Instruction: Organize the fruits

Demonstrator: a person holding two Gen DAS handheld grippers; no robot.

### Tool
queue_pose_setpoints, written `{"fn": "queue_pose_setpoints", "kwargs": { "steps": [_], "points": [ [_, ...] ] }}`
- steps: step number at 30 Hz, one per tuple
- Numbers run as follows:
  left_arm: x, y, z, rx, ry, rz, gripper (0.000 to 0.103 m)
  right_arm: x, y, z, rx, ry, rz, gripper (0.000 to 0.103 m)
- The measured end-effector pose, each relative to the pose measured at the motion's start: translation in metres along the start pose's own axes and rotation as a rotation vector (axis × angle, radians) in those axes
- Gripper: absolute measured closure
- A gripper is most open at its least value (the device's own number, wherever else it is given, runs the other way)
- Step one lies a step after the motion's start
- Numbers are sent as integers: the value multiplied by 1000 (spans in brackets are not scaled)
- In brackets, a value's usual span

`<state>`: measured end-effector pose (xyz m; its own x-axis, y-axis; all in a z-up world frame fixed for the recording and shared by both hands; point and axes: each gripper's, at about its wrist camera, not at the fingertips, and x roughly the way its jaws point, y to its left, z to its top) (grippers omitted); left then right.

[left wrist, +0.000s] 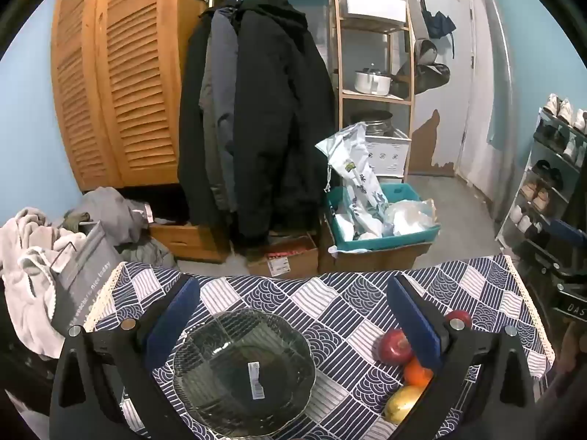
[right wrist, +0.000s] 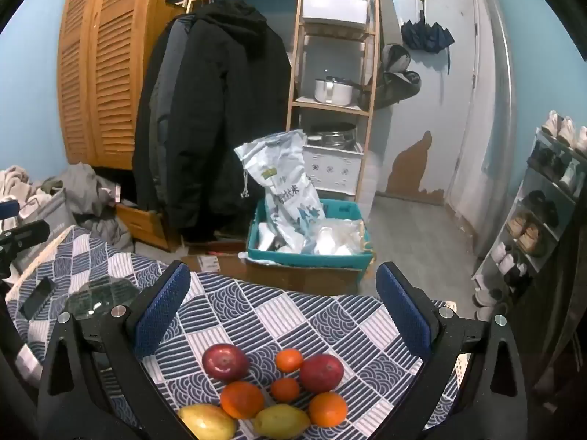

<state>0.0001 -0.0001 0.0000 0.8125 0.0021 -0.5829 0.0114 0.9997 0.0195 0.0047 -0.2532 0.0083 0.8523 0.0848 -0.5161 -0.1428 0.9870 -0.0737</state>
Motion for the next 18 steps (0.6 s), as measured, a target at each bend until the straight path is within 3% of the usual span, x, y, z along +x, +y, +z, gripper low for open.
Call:
{"fn": "queue_pose_setpoints", "kwargs": {
  "steps": [18],
  "points": [
    [-1, 1, 4, 9, -8, 1, 0, 0, -3, -1, -5, 0, -2, 3]
  ]
}}
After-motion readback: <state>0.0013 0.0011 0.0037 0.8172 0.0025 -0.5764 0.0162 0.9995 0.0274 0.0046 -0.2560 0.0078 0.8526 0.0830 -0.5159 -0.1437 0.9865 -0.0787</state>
